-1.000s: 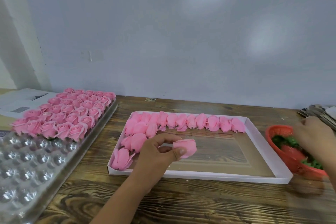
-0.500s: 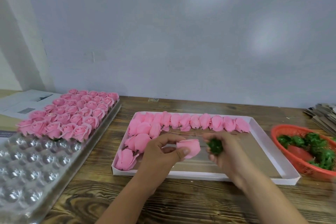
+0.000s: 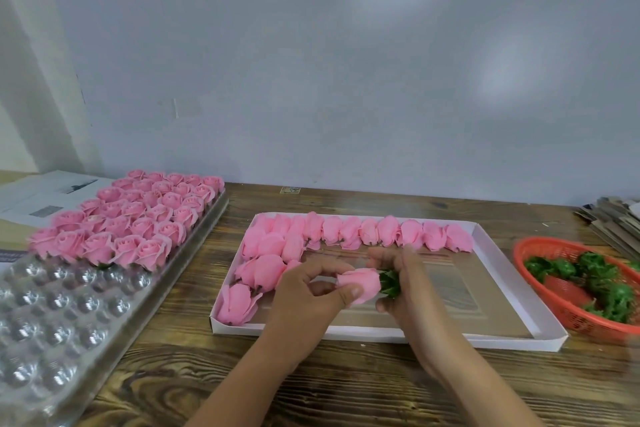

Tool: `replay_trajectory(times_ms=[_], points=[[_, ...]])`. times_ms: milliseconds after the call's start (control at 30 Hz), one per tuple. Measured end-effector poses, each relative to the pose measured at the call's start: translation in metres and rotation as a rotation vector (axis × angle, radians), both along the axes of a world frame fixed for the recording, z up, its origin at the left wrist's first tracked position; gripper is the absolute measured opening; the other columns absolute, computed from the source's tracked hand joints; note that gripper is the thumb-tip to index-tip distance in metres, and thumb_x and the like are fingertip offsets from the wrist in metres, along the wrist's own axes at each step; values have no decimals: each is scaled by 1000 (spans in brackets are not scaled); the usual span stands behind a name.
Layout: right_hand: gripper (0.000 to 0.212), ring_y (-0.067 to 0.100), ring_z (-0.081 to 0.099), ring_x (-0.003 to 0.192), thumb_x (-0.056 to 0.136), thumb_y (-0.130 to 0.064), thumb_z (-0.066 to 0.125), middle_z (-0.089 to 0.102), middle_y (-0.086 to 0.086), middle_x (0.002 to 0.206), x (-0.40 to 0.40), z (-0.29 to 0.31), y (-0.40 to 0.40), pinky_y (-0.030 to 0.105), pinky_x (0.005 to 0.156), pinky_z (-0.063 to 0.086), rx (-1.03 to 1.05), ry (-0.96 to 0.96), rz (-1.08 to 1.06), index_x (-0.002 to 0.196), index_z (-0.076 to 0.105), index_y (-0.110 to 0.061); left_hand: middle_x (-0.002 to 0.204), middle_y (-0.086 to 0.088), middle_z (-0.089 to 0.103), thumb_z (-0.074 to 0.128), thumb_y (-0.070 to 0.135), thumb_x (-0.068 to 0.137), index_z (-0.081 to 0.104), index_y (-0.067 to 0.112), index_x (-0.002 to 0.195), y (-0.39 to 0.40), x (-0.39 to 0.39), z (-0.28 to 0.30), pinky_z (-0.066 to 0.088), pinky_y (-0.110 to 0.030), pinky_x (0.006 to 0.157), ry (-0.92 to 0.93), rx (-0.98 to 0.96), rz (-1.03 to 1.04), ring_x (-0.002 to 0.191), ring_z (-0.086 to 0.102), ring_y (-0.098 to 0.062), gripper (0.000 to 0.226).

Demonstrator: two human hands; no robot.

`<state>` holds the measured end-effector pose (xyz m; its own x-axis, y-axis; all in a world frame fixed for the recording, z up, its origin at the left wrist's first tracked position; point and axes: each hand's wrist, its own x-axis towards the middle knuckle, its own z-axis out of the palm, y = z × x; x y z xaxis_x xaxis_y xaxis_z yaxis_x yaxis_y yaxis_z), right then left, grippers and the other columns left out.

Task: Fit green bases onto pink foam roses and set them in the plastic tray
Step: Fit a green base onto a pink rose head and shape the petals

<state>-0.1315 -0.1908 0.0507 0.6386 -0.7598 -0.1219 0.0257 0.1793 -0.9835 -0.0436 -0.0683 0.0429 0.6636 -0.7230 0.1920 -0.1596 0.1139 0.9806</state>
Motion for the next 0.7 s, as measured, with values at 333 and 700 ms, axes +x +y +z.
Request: replay_trajectory(times_ms=[333,700], points=[[54,27,60,90,106,-35,8,62,7,107,2,8,10,31,66,45,37,-47,76,111,56,-9,93,11,78,82,9,81,76,41,90,1,-6,4,56,-17,74,-34,8,-26,86,74,-7,34],[53,19,62,120,92,14,33,65,-3,130,-27,-7,5,27,87,56,121,-352,259,129,52,-20,101,-3,78,81,15,77,80,24,93,3,-7,9,56,-20,71,254,-40,-98,90,73,-13,18]])
